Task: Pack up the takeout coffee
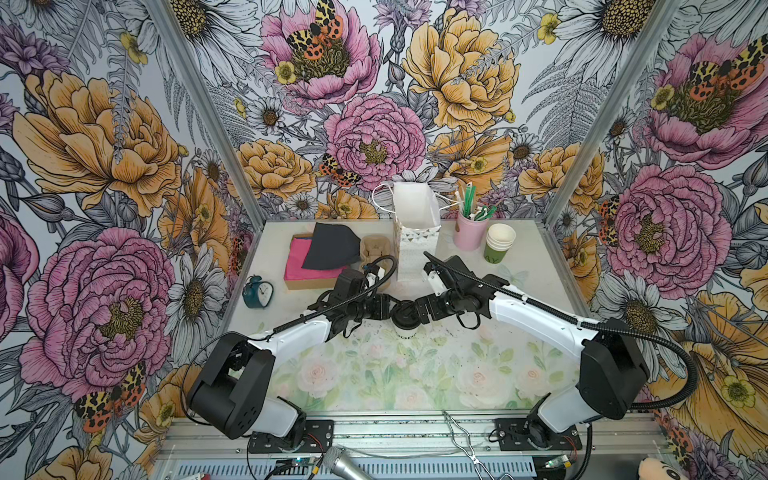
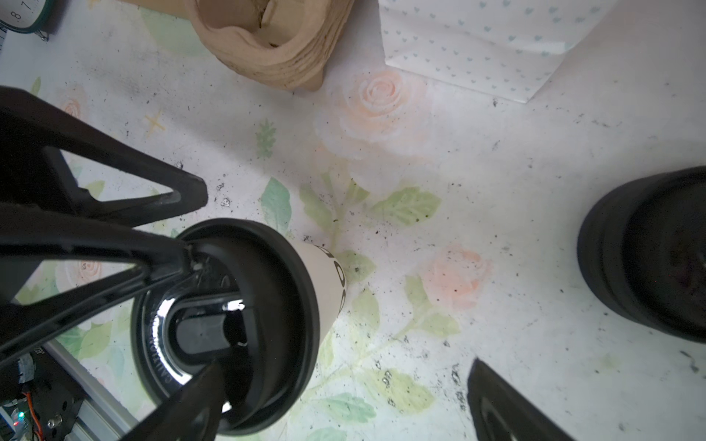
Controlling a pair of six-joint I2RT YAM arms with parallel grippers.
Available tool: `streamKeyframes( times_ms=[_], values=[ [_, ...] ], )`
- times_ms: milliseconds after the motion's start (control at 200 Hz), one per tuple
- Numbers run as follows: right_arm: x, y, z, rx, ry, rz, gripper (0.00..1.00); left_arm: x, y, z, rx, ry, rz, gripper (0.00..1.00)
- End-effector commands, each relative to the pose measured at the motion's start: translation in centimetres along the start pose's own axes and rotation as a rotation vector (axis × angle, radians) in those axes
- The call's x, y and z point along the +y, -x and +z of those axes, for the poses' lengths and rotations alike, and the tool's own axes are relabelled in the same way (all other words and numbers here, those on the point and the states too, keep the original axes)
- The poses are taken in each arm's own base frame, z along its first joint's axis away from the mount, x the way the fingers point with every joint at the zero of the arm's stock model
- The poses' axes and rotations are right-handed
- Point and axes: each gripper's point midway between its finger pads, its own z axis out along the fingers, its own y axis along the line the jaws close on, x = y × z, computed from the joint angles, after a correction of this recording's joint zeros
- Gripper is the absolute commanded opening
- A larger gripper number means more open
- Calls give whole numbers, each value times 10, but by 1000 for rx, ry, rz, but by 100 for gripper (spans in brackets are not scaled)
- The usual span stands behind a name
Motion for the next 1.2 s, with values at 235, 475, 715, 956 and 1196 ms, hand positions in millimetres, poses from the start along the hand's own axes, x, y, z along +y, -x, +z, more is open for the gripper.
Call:
streamKeyframes(
  times_ms=[235, 475, 715, 956, 1196],
  values=[
    [2, 10, -10, 58, -17, -37, 99, 12, 11, -20, -24, 126, 42, 56],
    [16, 44, -39, -64, 12, -55, 99, 1, 19, -30, -70, 94, 75, 60],
    [5, 35, -29, -41, -31, -33, 100, -11, 27, -32, -91, 46, 101, 63],
    [-5, 35, -21, -36, -62, -10, 100, -12, 27, -19, -53, 24, 93, 64],
    [-13, 35, -11, -16, -81, -4, 99, -12, 28, -7, -30, 24, 80, 64]
  ],
)
